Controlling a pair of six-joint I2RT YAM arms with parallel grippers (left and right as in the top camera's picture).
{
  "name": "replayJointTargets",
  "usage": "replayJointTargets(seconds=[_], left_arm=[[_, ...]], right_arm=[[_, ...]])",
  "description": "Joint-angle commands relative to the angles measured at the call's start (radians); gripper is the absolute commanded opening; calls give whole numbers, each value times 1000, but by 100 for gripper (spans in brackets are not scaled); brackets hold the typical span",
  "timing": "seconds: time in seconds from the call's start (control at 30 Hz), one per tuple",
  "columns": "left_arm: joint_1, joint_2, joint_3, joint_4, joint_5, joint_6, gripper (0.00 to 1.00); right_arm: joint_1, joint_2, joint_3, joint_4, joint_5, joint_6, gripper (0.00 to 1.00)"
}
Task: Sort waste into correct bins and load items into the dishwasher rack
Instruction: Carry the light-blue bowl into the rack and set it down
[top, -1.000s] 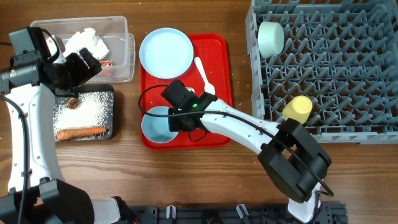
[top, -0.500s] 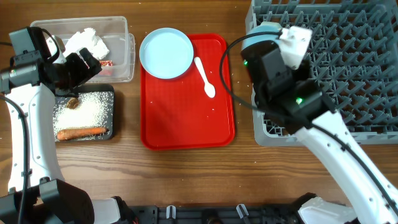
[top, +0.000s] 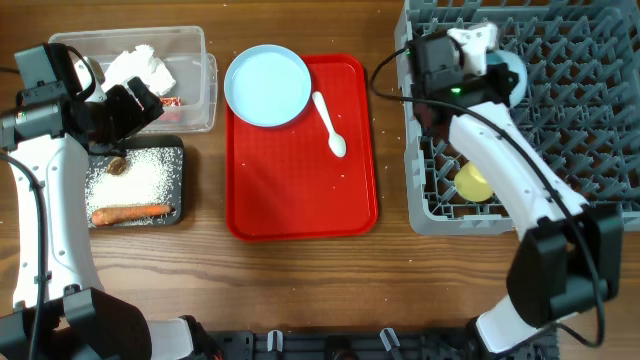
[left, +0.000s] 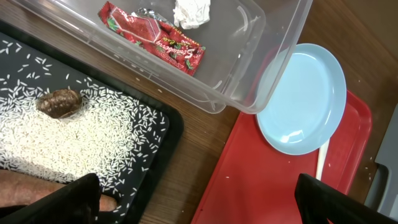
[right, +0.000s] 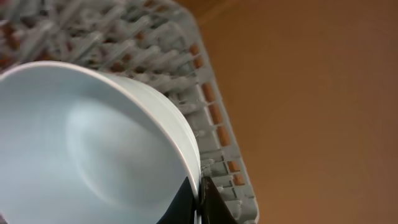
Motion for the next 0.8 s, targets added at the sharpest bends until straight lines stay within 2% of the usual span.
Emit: replayJointTargets(seconds=[0.0, 0.13, 0.3, 0.37, 0.47, 0.57, 0.77], left_arm=[[5, -1, 2, 3, -6, -9, 100], [5, -1, 2, 3, -6, -9, 100], [5, -1, 2, 3, -6, -9, 100], [5, -1, 2, 2, -6, -9, 100], [5, -1, 2, 3, -6, -9, 100], [5, -1, 2, 3, -6, -9, 100], [5, -1, 2, 3, -6, -9, 100]], right_arm=[[31, 43, 2, 14, -50, -43, 4], [32, 66, 2, 16, -106, -46, 4], [21, 69, 2, 87, 202, -78, 4], [8, 69, 2, 108, 200, -127, 4], [2, 69, 0, 88, 189, -125, 4], [3, 69, -16, 62, 74, -125, 4], [44, 69, -42, 44, 65, -125, 4]])
